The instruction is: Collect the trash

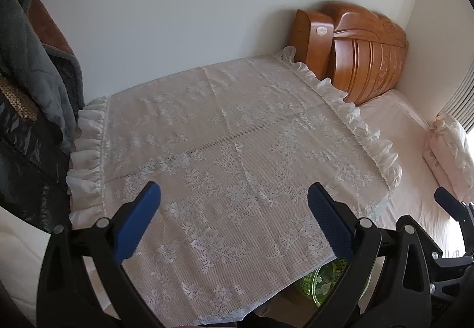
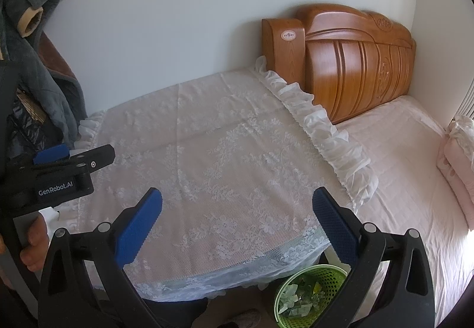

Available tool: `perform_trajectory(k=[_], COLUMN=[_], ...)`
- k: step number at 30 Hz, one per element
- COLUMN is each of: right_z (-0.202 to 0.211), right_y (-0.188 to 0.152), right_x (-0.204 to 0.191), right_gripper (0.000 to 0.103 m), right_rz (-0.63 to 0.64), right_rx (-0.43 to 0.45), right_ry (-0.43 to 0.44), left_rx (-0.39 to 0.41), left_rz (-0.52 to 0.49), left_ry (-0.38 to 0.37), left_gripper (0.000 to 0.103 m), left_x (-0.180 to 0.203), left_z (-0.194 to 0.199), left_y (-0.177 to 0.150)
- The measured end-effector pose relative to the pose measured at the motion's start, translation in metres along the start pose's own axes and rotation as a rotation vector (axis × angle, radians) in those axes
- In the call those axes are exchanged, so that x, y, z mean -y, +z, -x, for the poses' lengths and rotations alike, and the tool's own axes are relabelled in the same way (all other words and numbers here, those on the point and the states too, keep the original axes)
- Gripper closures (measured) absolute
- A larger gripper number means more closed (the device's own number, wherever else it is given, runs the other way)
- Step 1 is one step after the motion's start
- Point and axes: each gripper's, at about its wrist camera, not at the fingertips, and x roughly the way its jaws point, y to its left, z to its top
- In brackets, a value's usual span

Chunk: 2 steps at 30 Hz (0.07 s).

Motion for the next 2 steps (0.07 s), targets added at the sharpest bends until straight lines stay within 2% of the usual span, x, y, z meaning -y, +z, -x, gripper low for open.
perform_trajectory(k=[2], right_z=[-0.0004], right_y=[-0.0003], right_x=[-0.0002], right_gripper=[0.002], right_rz=[0.001], right_rx=[-0.001], right_ry=[0.0], left_rx=[-0.002], left_rz=[0.001], left_ry=[-0.002], left_gripper=[0.008], left_x=[0.0], left_z=[-0.0003], left_y=[0.0002])
